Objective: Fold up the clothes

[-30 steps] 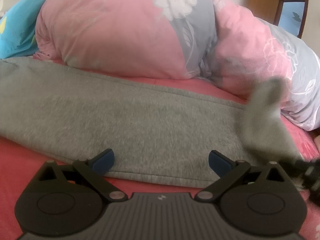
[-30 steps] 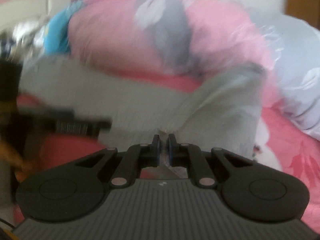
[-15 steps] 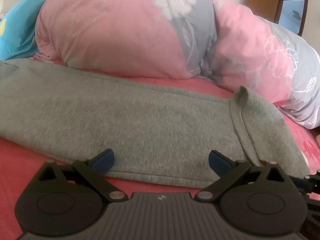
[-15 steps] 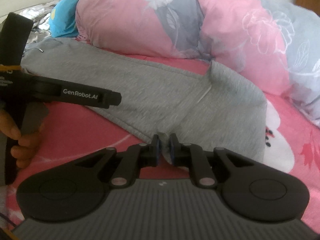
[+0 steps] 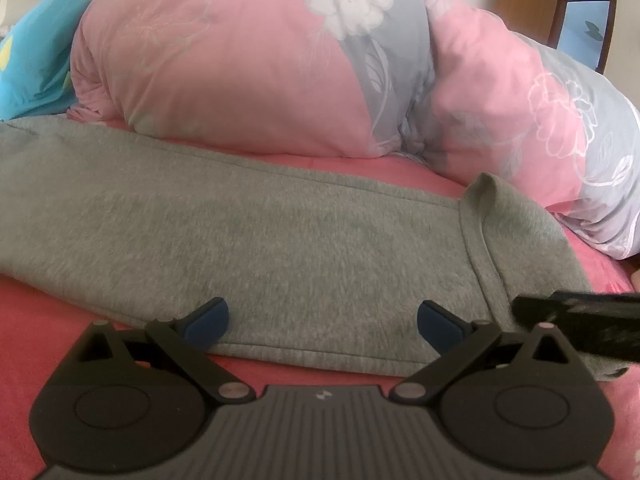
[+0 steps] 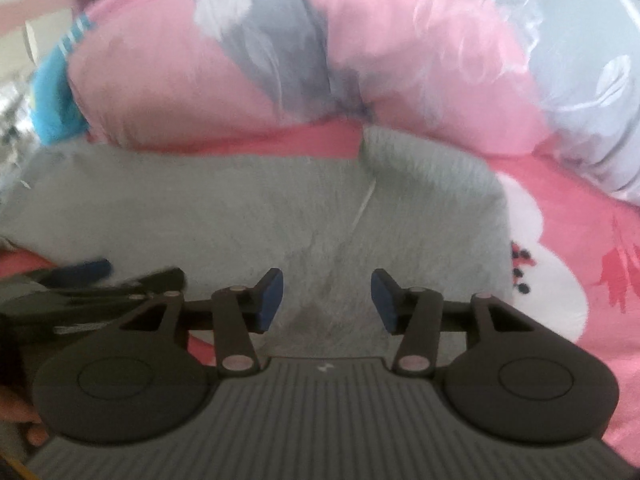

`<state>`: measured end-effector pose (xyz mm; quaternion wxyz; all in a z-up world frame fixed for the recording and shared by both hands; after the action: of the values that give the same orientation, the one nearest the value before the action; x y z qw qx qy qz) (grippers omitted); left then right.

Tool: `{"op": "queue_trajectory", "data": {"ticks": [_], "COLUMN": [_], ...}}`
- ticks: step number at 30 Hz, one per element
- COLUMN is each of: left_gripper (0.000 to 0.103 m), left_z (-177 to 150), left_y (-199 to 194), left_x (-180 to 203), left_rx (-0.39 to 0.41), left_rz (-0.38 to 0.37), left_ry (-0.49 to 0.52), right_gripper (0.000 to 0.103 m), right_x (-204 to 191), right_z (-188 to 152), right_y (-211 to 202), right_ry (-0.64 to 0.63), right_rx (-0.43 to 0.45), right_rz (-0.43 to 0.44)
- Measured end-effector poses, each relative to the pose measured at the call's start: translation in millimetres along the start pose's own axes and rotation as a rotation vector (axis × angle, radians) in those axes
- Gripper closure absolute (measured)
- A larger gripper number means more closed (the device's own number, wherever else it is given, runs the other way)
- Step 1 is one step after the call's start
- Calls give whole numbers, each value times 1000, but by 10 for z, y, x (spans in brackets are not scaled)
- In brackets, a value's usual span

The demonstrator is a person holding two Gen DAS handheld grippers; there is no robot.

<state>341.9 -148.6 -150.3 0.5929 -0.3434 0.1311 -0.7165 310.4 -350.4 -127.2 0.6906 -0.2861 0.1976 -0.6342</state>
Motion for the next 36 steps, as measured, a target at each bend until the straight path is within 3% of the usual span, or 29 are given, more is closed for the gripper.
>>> {"op": "queue_trajectory", "data": {"ticks": [3,5,11,16,18,19,22,27,34,36], "left_gripper": [2,2,2,2,2,2,2,2,1,2], "left_z": [1,1,-8,-10,-10,-11,-13,-16,-22,-23], "left_y": [0,-2,-1,-7,-6,-4,1,8,8,6], "left_x": [0,-2,0,-3,-5,-4,-7,-7,-8,-8], "left_rx": [0,0,0,0,0,1,1,1,2,2], "left_rz": [-1,0,0,-4,-4,-3,-3,0,0,0], "left_ry": [-1,-1,-1,-5,-6,-5,-4,-2,-2,-3], "right_gripper": [68,99,100,97,95,90,61,52,55,71], "right_x": [-29,-29,-112,-181,-201,-214,-251,-368,-700,-700], "right_z": [-84,-85,-74,-119,-147,-162,-189,-305,-469,-435], "right_y": [130,89,-226,-178,-151,-150,-287,-541,-388,-362], "right_ry": [-18,-5,-3,-53,-47,-46,-69,-204,-544,-537], "right_rx": [-56,-37,71,40,16,12,44,92,41,52], "right_rz": [-25,-24,10,14,53,73,91,47,-73,-66]}}
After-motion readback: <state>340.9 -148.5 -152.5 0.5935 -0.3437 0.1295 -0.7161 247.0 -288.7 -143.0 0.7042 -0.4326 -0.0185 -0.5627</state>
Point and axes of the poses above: each gripper's, at about its wrist camera, not at the fingertips, and y roughly the way its jaws point, x to its right, z to its top, the point moved 6 cm from there along y, roughly the way its jaws point, and after that the axes turned 10 degrees about -y, right-handed, at the moved point
